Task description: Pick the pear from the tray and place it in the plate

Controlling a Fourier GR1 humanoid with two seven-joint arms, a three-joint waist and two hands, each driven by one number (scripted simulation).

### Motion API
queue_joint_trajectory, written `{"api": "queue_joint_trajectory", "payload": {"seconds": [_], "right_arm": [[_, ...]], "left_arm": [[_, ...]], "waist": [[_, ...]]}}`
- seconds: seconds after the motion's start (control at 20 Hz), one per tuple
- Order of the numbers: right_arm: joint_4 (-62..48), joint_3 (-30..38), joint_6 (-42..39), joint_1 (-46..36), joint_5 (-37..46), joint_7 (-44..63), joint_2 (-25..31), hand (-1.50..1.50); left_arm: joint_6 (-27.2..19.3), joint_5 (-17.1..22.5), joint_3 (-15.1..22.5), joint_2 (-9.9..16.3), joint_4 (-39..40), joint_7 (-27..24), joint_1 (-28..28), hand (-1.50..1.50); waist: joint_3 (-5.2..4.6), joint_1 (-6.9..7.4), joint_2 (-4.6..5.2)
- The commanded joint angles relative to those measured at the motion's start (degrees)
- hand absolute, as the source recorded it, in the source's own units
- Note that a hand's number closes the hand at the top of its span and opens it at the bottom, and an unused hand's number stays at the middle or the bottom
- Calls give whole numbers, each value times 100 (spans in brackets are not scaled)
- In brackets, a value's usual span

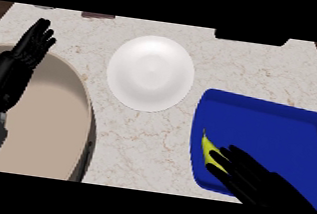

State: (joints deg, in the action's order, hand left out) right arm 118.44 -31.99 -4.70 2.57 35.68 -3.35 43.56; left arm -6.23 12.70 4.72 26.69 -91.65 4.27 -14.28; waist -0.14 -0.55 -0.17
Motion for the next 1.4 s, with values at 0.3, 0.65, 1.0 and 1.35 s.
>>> {"api": "queue_joint_trajectory", "payload": {"seconds": [0.3,0.65,1.0,1.35], "right_arm": [[-736,-274,-488,-452,1220,882,-1054,-150],[-1495,122,-942,-959,1514,1032,-1520,-150],[-2148,365,-644,-644,1849,312,-1544,-150],[-2915,265,-723,-985,2420,452,-2402,-150]], "left_arm": [[292,-162,-265,-250,398,17,-427,0],[455,-267,-459,-296,-5,75,-98,0],[719,-383,-627,-509,204,-174,59,0],[710,-638,-663,-765,82,19,-24,0]], "waist": [[15,51,20],[15,79,18],[15,49,21],[15,59,19]]}}
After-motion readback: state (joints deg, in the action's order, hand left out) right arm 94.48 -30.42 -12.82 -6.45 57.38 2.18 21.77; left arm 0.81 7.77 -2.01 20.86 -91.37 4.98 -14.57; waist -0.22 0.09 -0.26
